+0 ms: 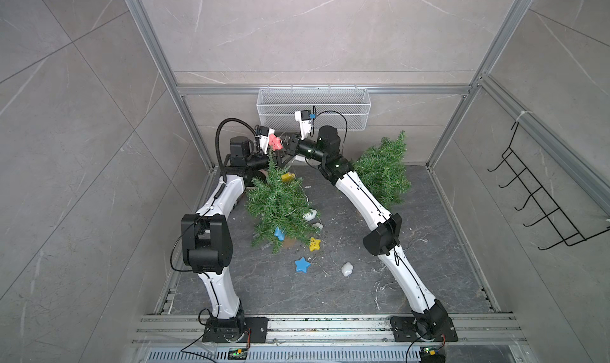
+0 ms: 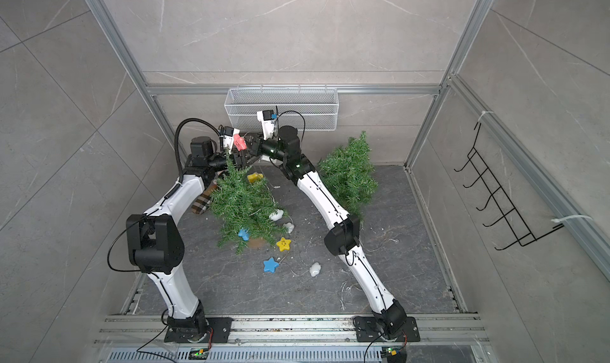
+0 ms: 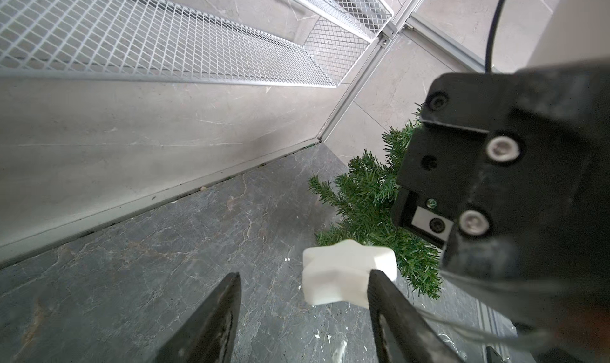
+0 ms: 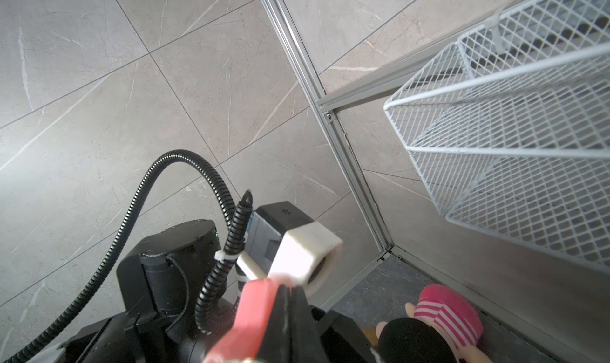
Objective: Wrap string light around the christmas tree
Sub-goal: Wrap the light string around the Christmas tree.
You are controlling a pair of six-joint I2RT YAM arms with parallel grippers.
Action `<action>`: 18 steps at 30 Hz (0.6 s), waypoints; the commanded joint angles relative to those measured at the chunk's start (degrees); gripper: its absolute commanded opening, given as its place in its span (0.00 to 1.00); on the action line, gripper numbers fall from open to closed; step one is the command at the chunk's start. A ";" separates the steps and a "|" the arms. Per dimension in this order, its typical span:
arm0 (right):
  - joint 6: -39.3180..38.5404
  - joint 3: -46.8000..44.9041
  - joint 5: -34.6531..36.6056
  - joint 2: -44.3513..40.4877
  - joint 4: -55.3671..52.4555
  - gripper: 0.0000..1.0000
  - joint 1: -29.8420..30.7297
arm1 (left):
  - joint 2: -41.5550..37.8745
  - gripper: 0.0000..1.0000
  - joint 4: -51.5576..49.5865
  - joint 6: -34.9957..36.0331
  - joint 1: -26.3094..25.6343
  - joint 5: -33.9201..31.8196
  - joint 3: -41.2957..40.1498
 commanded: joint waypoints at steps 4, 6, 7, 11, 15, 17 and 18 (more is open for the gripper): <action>1.41 2.15 -2.57 1.10 0.84 0.03 0.64 | 0.64 0.43 7.11 -6.08 -0.41 -3.37 0.03; 1.11 2.05 -2.53 0.92 0.26 0.03 0.60 | 0.82 0.37 7.64 -7.46 -0.45 -4.04 0.52; 1.12 2.05 -2.54 0.95 0.25 0.03 0.52 | 0.79 0.35 8.15 -7.98 -0.45 -3.78 0.49; -0.32 3.36 -1.05 0.81 -3.81 0.07 0.26 | -0.25 0.33 2.01 -4.57 -0.19 -5.40 0.57; -4.95 4.05 -2.38 -0.72 -13.32 0.15 -0.41 | -4.38 0.43 -2.70 -2.13 2.58 -8.63 -3.11; -6.33 3.63 -3.94 -1.45 -16.43 0.19 -0.20 | -6.16 0.45 -1.97 -2.14 3.30 -8.50 -4.94; -6.40 3.40 -3.93 -1.70 -17.66 0.23 -0.19 | -6.56 0.45 -2.12 -1.97 3.41 -8.11 -5.17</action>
